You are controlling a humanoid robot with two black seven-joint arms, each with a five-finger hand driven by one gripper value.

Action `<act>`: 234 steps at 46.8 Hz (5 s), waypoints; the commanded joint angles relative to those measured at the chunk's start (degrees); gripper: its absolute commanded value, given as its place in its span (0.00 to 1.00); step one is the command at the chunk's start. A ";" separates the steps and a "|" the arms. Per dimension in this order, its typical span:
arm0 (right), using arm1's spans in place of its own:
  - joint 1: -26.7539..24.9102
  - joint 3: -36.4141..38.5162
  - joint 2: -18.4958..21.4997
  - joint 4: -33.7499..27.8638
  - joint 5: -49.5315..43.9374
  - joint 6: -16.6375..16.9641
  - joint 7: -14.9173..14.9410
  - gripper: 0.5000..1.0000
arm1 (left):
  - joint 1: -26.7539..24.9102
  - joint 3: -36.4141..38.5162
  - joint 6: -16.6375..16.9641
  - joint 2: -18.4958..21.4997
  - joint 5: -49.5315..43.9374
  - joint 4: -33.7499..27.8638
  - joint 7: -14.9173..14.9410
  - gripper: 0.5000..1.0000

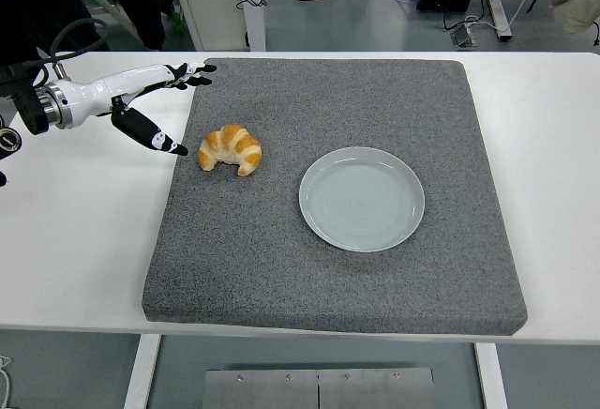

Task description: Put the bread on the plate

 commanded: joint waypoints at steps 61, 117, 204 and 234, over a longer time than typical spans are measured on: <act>-0.01 0.00 0.00 0.00 0.01 0.00 0.00 1.00 | 6.00 3.53 7.16 -23.51 -0.34 25.97 -7.24 0.93; -0.09 0.00 0.00 0.00 0.01 0.00 0.00 1.00 | 2.75 5.90 11.64 -25.53 -0.51 30.01 -6.80 0.00; -0.09 0.00 0.00 0.00 0.01 0.00 0.00 1.00 | -14.31 16.62 18.06 -42.84 0.19 29.57 -14.89 0.00; -0.09 0.00 0.00 0.00 0.01 0.00 0.00 1.00 | -2.44 16.71 17.79 -42.84 -0.43 29.49 -15.26 0.00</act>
